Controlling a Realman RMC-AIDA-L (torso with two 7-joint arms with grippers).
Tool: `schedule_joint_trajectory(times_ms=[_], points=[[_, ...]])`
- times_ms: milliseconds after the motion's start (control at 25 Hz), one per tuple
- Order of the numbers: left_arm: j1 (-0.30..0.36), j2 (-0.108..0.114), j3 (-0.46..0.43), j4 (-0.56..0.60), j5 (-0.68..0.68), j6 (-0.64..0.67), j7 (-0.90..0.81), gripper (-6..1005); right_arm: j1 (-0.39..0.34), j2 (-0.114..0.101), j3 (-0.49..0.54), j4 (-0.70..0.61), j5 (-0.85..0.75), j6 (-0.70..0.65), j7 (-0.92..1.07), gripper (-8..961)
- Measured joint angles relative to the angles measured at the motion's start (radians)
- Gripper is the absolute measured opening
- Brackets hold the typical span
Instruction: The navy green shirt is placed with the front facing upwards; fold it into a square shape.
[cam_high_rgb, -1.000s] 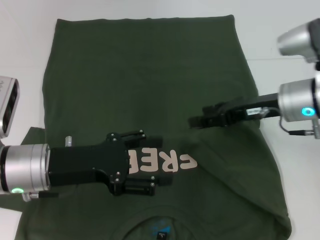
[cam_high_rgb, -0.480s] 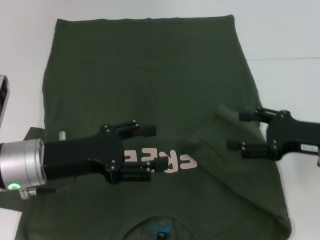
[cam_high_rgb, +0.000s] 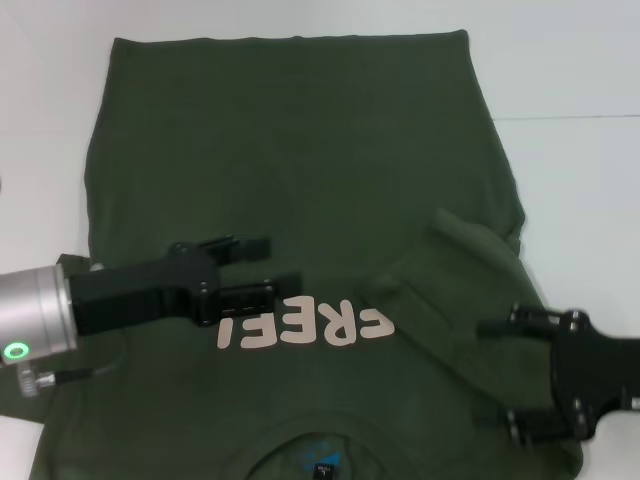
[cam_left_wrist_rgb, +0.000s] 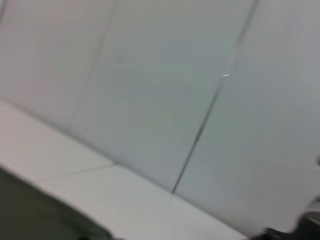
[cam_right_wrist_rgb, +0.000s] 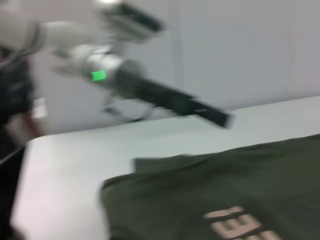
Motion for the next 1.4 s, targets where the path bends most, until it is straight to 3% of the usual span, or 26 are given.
schedule_joint_trajectory(times_ms=[280,520,760,960,1400], points=[[0.082,-0.001,-0.006,0.151,0.081,-0.023,-0.21,834,0.005,0.005,-0.002,-0.036,-0.078,-0.115,-0.049,933],[0.169,-0.006,-0.037,0.411,0.188,0.011,-0.447,815,0.028,0.01,-0.002,-0.011,-0.071,-0.073,-0.052,930],[0.183,0.001,-0.121,0.618,0.306,0.084,-0.6,815,0.073,0.012,-0.006,0.061,-0.071,-0.051,-0.057,929],[0.17,0.013,-0.151,0.679,0.415,0.093,-0.664,818,0.097,0.014,-0.006,0.106,-0.072,-0.03,-0.065,930],[0.106,0.046,-0.173,0.666,0.664,0.088,-0.842,811,0.122,0.014,-0.006,0.154,-0.072,0.005,-0.066,930]])
